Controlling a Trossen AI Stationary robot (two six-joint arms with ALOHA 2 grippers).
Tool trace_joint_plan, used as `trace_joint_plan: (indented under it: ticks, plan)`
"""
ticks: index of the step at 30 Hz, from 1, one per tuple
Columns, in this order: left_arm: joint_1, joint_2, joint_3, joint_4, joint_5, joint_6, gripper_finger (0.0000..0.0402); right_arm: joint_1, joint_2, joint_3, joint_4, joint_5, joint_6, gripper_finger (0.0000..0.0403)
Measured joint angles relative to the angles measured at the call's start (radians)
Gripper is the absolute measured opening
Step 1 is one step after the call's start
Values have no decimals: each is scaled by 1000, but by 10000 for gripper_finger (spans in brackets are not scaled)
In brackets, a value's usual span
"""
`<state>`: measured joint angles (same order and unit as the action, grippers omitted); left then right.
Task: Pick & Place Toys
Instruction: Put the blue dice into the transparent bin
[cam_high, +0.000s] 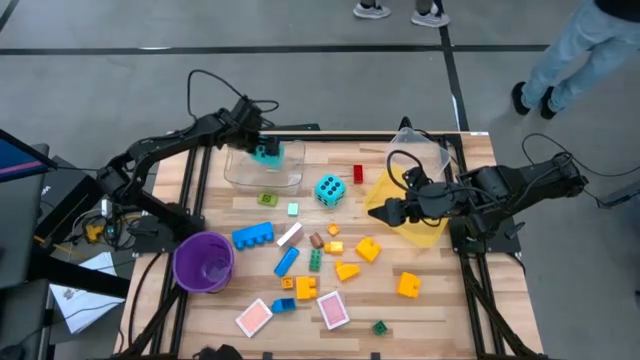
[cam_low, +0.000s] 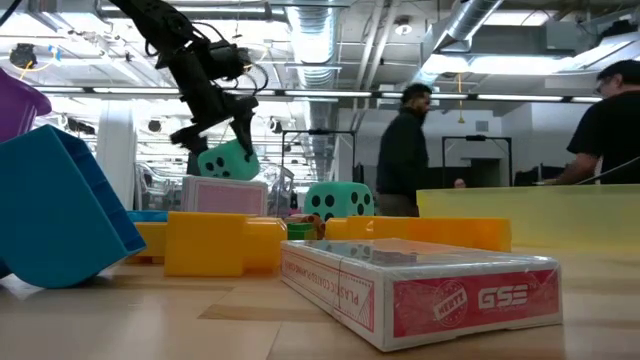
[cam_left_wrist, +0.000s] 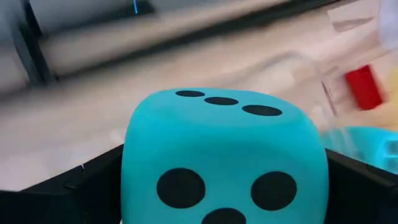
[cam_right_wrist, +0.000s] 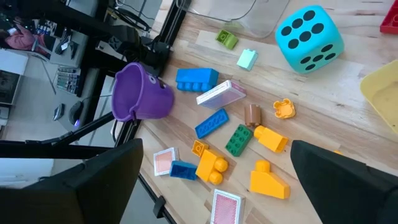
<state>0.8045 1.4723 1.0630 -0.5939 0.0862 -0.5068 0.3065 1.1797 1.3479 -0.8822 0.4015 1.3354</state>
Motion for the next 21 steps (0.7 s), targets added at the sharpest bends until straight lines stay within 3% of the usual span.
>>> trace_joint_plan:
  ticks: [3,8,21]
  plan:
    - [1,0,0,-99,110,-153,399,0,0,0,0,0,0,399]
    - [8,0,0,-250,137,-232,400,2,0,0,0,18,0,399]
    - [38,3,0,-138,189,-198,400,2,0,0,-1,19,-6,399]
